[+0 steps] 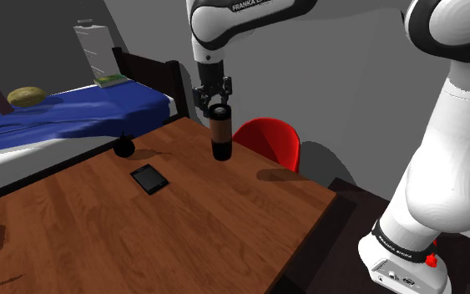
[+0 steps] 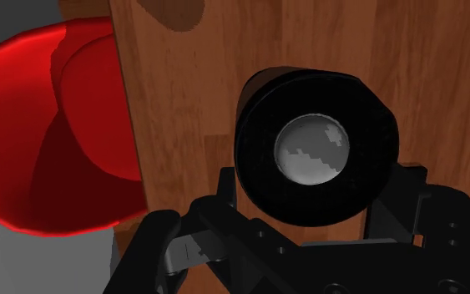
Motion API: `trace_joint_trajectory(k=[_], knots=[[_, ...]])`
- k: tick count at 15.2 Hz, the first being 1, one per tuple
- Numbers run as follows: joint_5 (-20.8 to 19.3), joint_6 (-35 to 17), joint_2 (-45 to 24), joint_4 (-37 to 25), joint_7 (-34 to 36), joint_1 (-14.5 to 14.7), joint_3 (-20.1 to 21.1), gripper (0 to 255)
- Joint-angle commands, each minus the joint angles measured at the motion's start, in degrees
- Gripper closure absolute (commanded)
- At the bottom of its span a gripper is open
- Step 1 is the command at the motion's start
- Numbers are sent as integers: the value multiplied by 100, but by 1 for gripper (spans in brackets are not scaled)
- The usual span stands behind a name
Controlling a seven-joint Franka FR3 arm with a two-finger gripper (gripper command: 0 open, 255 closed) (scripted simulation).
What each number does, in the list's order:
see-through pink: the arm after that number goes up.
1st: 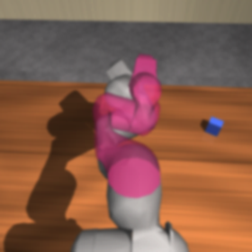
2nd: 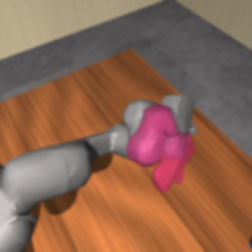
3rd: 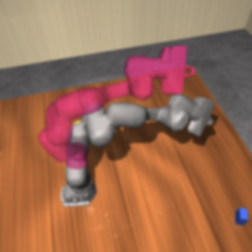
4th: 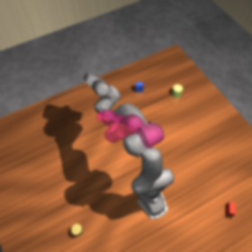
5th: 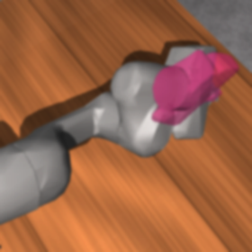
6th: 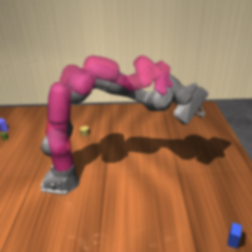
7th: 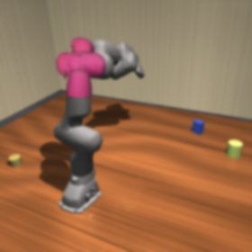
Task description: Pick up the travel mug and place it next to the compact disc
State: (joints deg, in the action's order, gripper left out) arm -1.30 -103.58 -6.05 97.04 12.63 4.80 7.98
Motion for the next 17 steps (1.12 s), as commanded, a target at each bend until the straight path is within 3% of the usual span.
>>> trace_joint_trajectory(k=[1,17], knots=[[1,156,2,-160,-6,-1,-1,255],[-28,1468,-214,-1686,1,26,13,255]])
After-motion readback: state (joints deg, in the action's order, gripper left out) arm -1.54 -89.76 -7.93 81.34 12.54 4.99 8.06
